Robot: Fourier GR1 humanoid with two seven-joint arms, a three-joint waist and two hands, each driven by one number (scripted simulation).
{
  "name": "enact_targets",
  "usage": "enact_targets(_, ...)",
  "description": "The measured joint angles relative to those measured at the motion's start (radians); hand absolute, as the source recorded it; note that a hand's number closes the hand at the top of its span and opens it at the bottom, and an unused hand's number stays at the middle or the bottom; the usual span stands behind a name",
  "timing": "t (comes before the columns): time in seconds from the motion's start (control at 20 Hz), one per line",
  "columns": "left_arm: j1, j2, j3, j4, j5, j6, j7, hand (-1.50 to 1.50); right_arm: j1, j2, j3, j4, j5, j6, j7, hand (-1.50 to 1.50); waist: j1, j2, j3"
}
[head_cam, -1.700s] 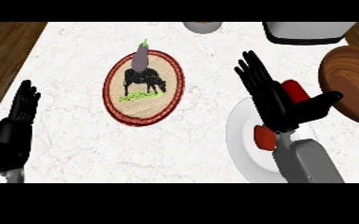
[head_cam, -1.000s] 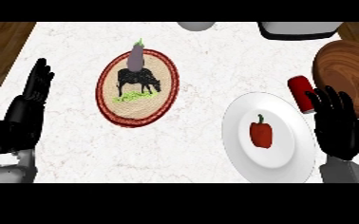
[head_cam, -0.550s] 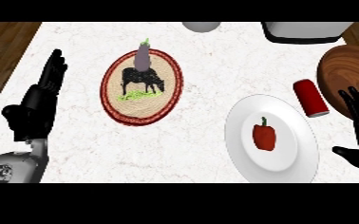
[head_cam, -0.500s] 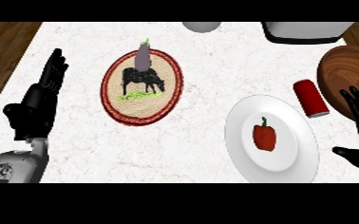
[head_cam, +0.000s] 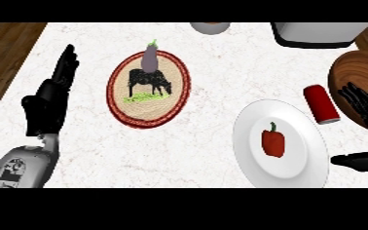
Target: Pick the bell pepper from the plate and place it in the bowl
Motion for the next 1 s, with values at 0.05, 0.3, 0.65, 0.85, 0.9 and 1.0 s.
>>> enact_targets(0.05, -0.004, -0.001, -0.001, 0.001, -0.003, 0.0, 0.004, 0.0, -0.005, -0.007, 0.018, 0.008, 0.02, -0.008, -0.013, -1.5, 0.0, -0.001, 0.0)
enact_targets(0.3, -0.024, 0.007, 0.016, 0.022, -0.002, -0.015, 0.01, 0.0, -0.04, -0.025, 0.115, 0.015, 0.117, -0.053, -0.06, -1.5, -0.002, -0.003, -0.002)
enact_targets(0.65, 0.016, 0.002, 0.024, -0.021, -0.009, -0.027, 0.022, 0.0, -0.097, 0.005, 0.235, 0.085, 0.261, -0.127, -0.087, -1.5, -0.004, -0.007, -0.004)
enact_targets(0.85, 0.014, -0.017, 0.031, -0.016, -0.027, -0.032, 0.021, 0.0, -0.141, 0.047, 0.278, 0.14, 0.34, -0.162, -0.079, -1.5, -0.01, -0.008, -0.005)
enact_targets(0.9, 0.008, -0.019, 0.035, -0.022, -0.03, -0.035, 0.031, 0.0, -0.14, 0.055, 0.284, 0.139, 0.352, -0.166, -0.074, -1.5, -0.012, -0.008, -0.005)
enact_targets(1.0, 0.017, -0.029, 0.04, -0.035, -0.042, -0.037, 0.035, 0.0, -0.159, 0.072, 0.286, 0.176, 0.377, -0.174, -0.078, -1.5, -0.013, -0.009, -0.005)
